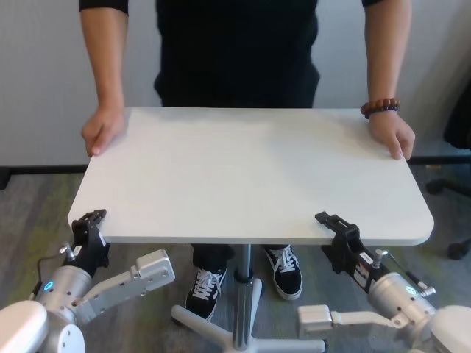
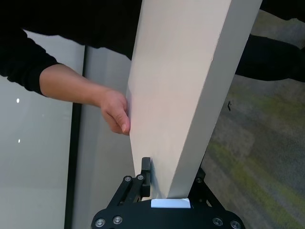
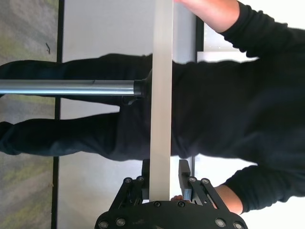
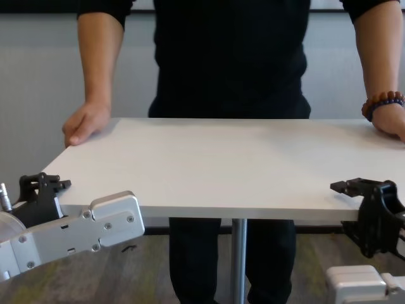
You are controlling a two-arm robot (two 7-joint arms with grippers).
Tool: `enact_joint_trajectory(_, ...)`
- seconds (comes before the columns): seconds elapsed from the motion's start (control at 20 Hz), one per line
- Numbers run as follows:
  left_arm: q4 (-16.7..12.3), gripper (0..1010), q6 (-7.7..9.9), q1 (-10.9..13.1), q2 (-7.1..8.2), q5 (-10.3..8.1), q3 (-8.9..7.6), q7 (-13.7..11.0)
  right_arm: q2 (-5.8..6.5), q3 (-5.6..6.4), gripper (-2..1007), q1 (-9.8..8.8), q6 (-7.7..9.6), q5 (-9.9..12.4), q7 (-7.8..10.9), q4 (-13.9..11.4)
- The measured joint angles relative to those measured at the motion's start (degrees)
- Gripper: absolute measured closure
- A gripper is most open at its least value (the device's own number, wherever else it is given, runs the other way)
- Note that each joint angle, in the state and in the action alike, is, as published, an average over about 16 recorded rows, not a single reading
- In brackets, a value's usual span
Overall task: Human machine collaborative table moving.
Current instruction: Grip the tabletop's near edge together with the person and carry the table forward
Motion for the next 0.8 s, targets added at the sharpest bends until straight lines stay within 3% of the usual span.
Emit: enact_joint_trajectory(0.8, 6.44, 887, -1.89, -3.29, -2.05, 2.03, -1.34, 0.42, -3.20, -2.74, 654, 6.31, 0.14, -0.49, -1.13, 7.36)
